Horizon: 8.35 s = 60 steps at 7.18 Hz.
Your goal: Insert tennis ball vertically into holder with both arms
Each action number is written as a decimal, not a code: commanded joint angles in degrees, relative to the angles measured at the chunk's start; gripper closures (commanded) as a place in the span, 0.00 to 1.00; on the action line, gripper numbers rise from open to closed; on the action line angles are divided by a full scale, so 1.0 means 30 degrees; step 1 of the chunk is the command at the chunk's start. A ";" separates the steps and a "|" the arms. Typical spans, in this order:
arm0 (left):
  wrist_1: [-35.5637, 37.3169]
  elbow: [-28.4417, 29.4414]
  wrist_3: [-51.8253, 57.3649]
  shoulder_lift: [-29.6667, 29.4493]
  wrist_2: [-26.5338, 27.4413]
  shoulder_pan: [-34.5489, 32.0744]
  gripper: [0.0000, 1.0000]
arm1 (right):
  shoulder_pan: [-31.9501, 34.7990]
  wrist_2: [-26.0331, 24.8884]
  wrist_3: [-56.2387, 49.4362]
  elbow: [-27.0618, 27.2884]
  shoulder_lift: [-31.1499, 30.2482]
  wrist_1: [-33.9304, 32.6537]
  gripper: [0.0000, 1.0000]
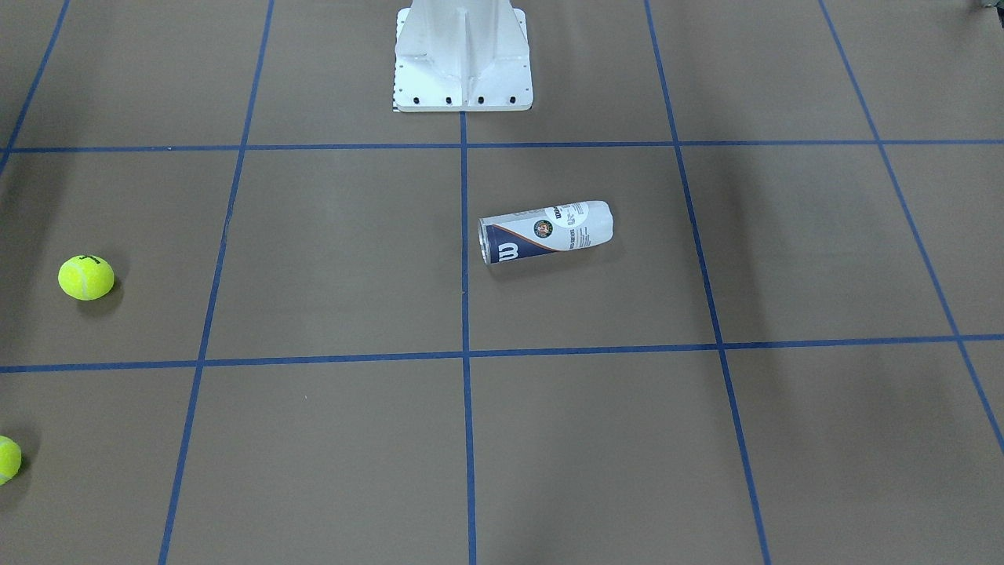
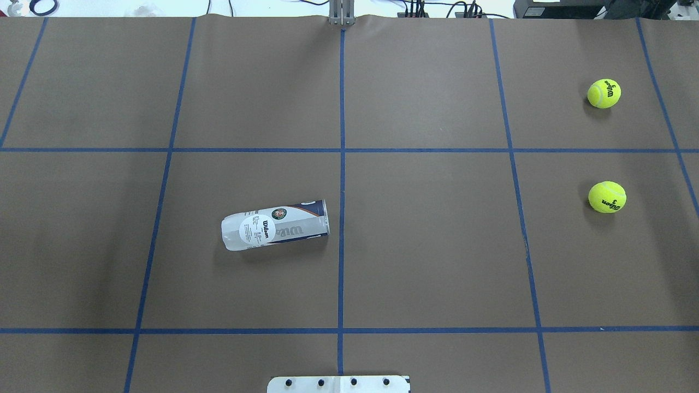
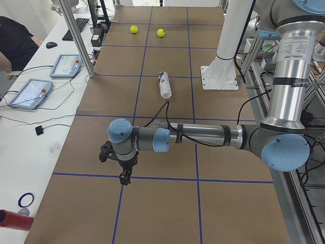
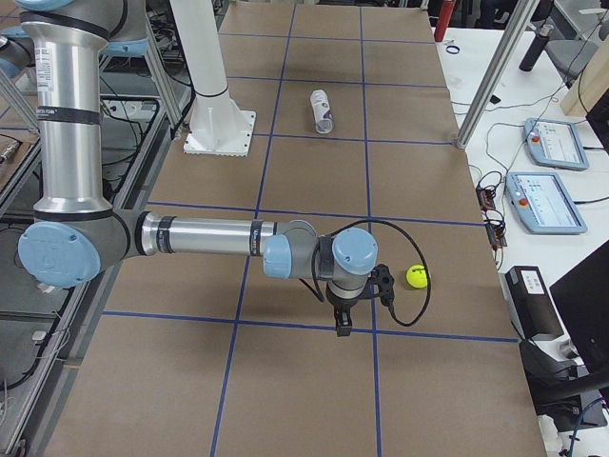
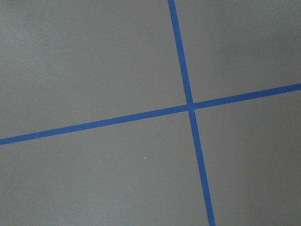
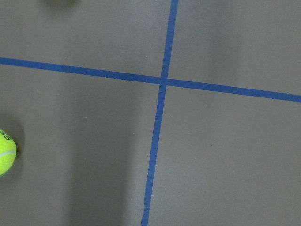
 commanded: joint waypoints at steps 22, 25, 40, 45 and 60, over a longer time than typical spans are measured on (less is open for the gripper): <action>0.4800 -0.1208 -0.0202 -1.6876 0.4540 1.7535 0.01 | 0.0000 0.0495 0.0088 -0.0339 -0.0324 0.0009 0.01; 0.4653 -0.0199 0.0908 -1.6943 0.6406 1.8881 0.01 | 0.0000 0.0495 0.0117 -0.0340 -0.0294 0.0009 0.00; 0.0967 0.2436 0.0853 -1.6006 0.7412 2.0497 0.01 | 0.0000 0.0495 0.0088 -0.0720 -0.0323 0.0009 0.01; 0.0932 0.2556 0.0882 -1.5832 0.7735 2.0498 0.01 | 0.0000 0.0495 0.0088 -0.0750 -0.0294 0.0009 0.01; 0.0112 0.0488 0.0677 -1.5537 0.8291 2.0500 0.73 | 0.0000 0.0611 0.0088 -0.0663 -0.0236 0.0009 0.01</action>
